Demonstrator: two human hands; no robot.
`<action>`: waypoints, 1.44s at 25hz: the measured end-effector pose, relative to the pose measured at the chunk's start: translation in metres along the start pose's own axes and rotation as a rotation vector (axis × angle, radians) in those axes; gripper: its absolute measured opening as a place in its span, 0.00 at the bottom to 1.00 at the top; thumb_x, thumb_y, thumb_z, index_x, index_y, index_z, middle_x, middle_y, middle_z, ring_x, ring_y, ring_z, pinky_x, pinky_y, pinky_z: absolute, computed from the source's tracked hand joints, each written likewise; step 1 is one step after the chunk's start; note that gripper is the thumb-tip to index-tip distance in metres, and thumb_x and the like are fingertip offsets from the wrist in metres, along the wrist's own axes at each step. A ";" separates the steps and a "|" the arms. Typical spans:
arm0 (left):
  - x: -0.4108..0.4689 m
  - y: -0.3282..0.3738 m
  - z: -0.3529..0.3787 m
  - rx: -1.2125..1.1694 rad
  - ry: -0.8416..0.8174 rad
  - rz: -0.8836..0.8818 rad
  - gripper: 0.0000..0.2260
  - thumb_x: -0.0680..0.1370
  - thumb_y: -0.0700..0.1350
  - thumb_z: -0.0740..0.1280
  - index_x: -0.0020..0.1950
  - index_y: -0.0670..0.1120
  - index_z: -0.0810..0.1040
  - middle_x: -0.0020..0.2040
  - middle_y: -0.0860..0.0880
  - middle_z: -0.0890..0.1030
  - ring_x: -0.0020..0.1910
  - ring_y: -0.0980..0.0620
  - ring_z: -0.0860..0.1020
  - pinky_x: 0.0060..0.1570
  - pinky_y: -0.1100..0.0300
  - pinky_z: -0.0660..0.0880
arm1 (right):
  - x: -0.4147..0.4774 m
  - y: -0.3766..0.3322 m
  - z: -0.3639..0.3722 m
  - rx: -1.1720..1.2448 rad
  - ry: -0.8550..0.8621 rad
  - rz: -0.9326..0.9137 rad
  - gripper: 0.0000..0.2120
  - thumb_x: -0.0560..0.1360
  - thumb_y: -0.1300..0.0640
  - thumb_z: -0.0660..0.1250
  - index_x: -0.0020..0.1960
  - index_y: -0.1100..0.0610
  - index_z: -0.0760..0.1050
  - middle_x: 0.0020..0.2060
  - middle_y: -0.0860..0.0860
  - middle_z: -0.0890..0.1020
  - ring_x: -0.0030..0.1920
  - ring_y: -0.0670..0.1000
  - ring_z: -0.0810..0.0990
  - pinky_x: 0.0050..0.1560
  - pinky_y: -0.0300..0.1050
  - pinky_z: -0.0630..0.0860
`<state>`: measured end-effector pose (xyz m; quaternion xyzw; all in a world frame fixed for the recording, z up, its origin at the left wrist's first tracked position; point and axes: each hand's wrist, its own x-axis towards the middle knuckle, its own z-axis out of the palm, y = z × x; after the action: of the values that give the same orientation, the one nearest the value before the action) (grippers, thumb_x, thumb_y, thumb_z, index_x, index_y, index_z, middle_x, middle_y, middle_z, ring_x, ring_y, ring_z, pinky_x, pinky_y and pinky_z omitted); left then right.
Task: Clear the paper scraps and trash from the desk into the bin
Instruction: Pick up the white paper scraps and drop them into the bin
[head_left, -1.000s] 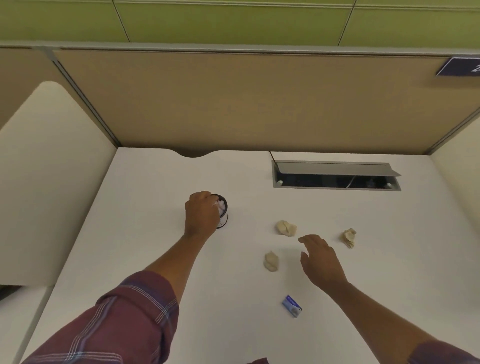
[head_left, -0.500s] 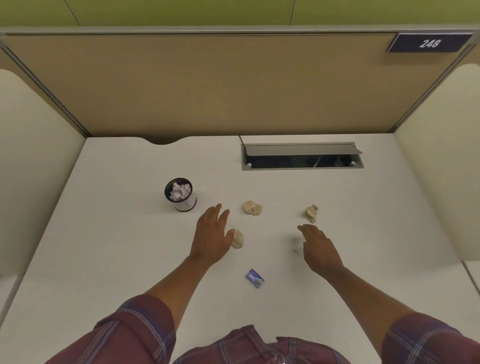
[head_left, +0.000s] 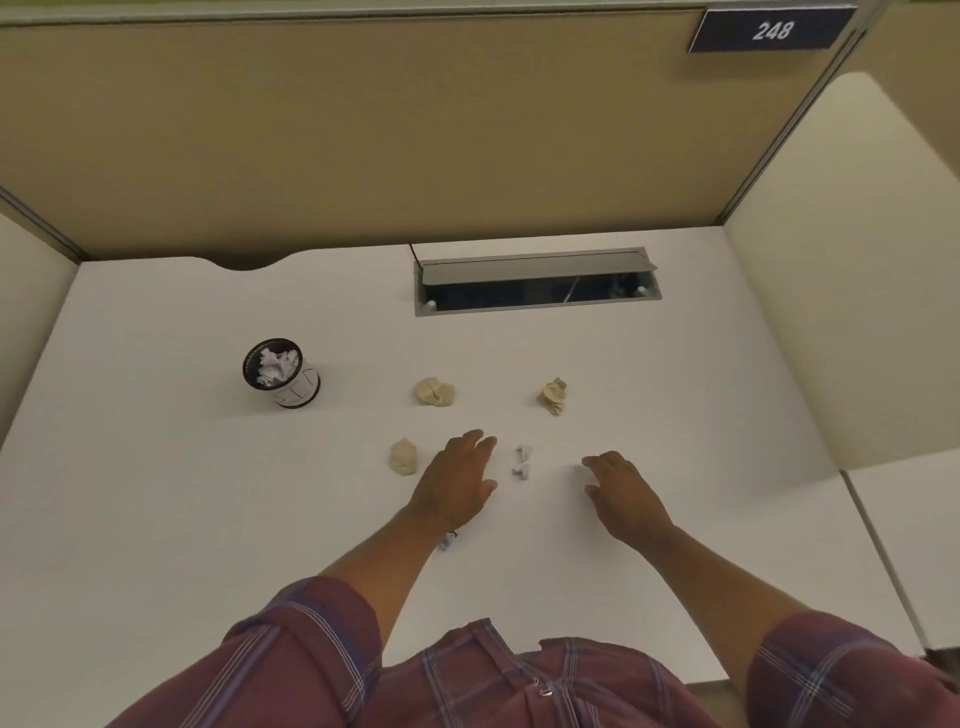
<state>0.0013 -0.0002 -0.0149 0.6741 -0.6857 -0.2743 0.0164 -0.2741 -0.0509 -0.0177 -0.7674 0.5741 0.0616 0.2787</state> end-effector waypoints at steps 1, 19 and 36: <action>0.006 0.007 0.003 -0.005 -0.012 0.007 0.30 0.81 0.51 0.66 0.80 0.47 0.59 0.81 0.45 0.61 0.78 0.44 0.62 0.75 0.48 0.66 | -0.003 0.008 0.001 0.016 0.001 0.012 0.20 0.81 0.58 0.63 0.73 0.56 0.70 0.66 0.54 0.74 0.67 0.57 0.73 0.61 0.50 0.74; 0.038 0.058 0.037 0.024 -0.060 0.017 0.08 0.81 0.37 0.62 0.59 0.40 0.77 0.59 0.42 0.74 0.58 0.43 0.75 0.57 0.46 0.76 | -0.006 0.007 0.027 -0.066 -0.032 -0.033 0.05 0.81 0.58 0.59 0.49 0.57 0.73 0.47 0.52 0.75 0.50 0.55 0.75 0.39 0.47 0.70; -0.025 -0.068 -0.014 -0.211 0.263 -0.289 0.04 0.77 0.44 0.72 0.49 0.48 0.86 0.79 0.46 0.66 0.78 0.45 0.62 0.76 0.52 0.63 | 0.027 -0.072 0.025 0.101 0.079 0.012 0.04 0.77 0.61 0.67 0.45 0.54 0.77 0.48 0.49 0.76 0.49 0.52 0.77 0.44 0.46 0.76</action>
<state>0.0719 0.0217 -0.0213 0.7900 -0.5412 -0.2535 0.1366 -0.1934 -0.0479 -0.0236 -0.7509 0.5914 0.0040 0.2938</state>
